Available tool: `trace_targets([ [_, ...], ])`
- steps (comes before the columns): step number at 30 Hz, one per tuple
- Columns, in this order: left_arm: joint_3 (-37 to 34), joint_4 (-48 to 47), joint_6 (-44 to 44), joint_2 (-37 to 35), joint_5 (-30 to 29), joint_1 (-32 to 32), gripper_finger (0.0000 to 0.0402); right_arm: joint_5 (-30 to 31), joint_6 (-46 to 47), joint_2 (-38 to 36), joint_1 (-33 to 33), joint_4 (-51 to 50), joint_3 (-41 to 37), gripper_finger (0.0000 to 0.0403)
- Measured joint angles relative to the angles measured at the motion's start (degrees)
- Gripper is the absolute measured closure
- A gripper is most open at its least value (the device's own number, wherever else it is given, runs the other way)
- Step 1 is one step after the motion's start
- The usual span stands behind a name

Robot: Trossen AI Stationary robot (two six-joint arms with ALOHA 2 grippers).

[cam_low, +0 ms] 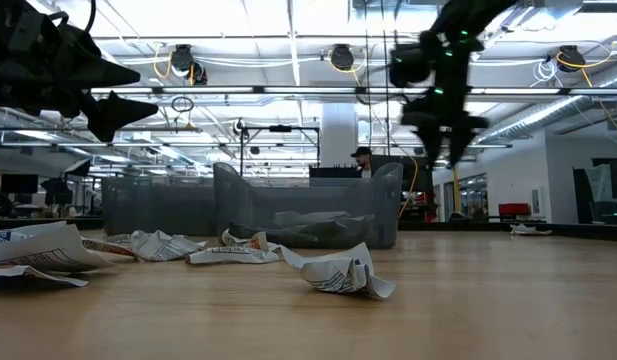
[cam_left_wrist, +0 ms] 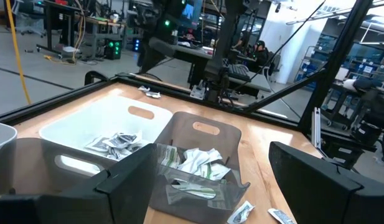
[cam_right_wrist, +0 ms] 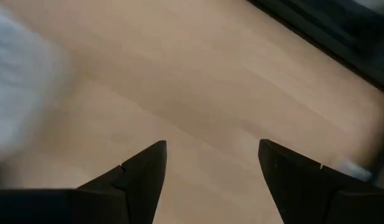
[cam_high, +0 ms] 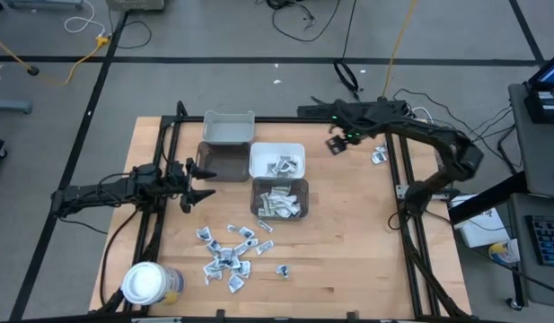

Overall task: Pick & Place First Aid Supplies
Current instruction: Put the gray towelette pack into the white bin

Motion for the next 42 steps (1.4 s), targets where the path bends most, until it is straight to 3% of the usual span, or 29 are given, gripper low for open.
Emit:
trace_targets([
  [9,0.00,0.02,0.00,0.01,0.00,-0.01,0.0091,0.43,3.84,-11.91,-10.86,-4.58,-11.71,0.0151],
  [15,0.00,0.00,0.00,0.01,0.00,0.00,0.0091,0.33,4.23,-15.48,-16.28,-4.87,-15.98,0.0151],
  [26,-0.02,0.02,0.00,0.01,0.00,-0.01,0.0091,-3.15,8.71,-11.47,-19.05,4.99,-25.70,0.0151],
  [35,0.00,0.02,0.00,0.00,0.00,-0.01,0.0091,-3.16,10.41,-4.74,-19.85,13.03,-28.21,0.0156],
  [39,0.00,0.02,0.00,0.02,0.00,-0.02,0.0091,-3.16,11.79,-3.36,-20.08,13.34,-28.33,0.0191],
  [42,-0.01,0.02,0.00,0.01,0.00,-0.02,0.0091,-3.29,11.83,-2.65,-20.23,13.42,-28.32,0.0240],
])
